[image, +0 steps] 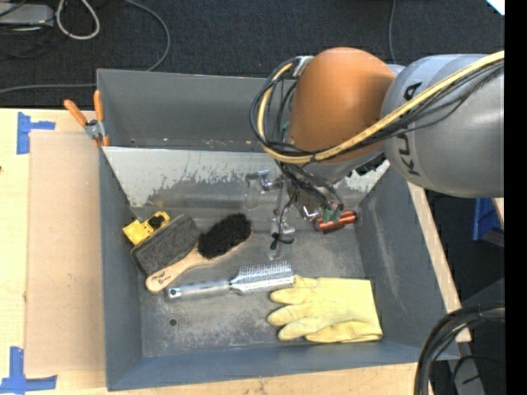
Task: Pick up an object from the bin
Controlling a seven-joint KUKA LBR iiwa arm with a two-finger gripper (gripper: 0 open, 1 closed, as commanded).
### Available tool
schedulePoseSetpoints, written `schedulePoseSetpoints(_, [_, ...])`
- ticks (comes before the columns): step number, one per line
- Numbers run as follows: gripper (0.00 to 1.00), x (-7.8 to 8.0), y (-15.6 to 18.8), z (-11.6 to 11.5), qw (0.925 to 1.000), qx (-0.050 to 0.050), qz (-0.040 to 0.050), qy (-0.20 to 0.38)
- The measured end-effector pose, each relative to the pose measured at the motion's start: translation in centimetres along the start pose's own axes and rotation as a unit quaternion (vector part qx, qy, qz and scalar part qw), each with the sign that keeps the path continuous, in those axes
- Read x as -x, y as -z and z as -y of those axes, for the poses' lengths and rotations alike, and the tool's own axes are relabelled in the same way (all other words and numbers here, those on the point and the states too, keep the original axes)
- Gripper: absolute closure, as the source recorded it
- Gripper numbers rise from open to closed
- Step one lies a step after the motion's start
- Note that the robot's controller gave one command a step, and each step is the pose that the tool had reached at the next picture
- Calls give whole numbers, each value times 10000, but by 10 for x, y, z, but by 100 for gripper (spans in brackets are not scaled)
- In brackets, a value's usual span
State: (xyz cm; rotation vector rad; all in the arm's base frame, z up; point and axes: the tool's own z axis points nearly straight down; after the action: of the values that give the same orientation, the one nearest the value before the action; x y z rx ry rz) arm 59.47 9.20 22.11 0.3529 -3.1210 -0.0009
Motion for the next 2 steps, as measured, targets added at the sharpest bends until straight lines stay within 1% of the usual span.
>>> schedulePoseSetpoints(1, [0,19,-109,-63,9938,4,-34,-1109])
schedulePoseSetpoints(2, [0,-28,-60,-25,9977,-25,44,678])
